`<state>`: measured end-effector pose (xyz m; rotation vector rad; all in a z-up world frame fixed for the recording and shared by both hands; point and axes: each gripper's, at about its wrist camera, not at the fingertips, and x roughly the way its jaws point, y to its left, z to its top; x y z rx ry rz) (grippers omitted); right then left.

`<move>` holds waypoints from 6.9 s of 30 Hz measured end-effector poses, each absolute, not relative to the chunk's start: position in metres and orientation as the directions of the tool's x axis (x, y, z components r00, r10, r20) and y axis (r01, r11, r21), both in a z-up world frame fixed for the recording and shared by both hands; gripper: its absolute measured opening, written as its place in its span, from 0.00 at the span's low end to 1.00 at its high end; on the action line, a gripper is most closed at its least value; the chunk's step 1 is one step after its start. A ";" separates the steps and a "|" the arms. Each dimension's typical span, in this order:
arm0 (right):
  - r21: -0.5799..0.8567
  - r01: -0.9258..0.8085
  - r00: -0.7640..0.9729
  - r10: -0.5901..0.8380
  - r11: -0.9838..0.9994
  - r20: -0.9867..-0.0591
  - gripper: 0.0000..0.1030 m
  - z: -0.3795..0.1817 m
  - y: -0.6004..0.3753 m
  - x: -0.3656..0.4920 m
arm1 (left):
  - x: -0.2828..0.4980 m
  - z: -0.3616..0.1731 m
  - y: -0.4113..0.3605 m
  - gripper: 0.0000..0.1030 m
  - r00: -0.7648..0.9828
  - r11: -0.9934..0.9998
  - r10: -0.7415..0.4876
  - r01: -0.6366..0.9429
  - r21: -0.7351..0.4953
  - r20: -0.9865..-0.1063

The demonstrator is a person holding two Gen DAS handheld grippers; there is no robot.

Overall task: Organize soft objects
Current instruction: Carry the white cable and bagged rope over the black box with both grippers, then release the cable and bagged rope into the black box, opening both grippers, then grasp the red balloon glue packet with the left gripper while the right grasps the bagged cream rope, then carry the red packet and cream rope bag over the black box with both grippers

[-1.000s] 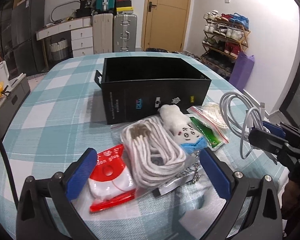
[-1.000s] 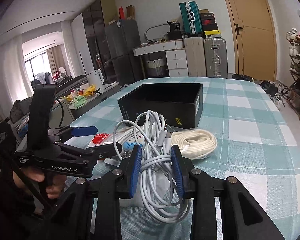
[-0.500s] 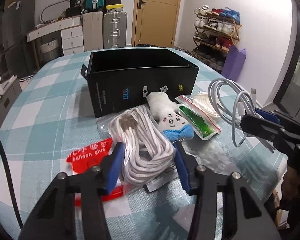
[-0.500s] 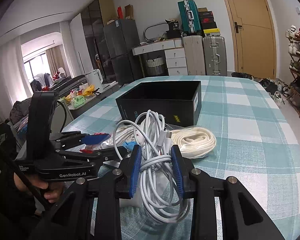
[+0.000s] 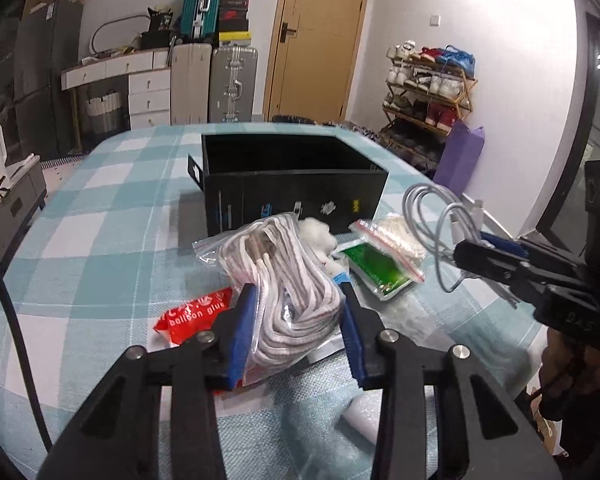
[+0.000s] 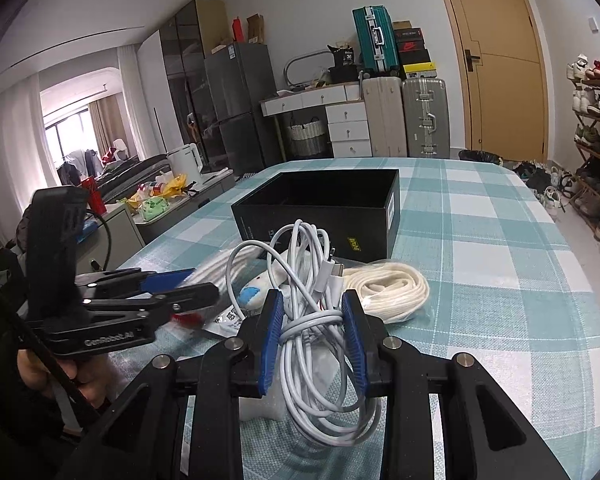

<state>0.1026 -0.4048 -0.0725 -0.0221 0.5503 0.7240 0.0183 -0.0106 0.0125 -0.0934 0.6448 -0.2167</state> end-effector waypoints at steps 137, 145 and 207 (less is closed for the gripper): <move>0.091 -0.604 0.604 0.529 0.792 -0.596 1.00 -0.061 -0.389 0.182 | 0.051 0.035 0.031 1.00 0.804 0.995 -0.104 0.085 -0.059 -0.586; 0.067 -0.637 0.580 0.535 0.768 -0.615 1.00 -0.061 -0.384 0.175 | 0.047 0.019 0.028 1.00 0.770 0.994 -0.111 0.085 -0.072 -0.629; 0.168 -0.547 0.459 0.462 0.820 -0.759 0.75 -0.114 -0.370 0.214 | 0.053 -0.013 0.029 0.46 0.626 0.994 -0.113 0.071 -0.088 -0.772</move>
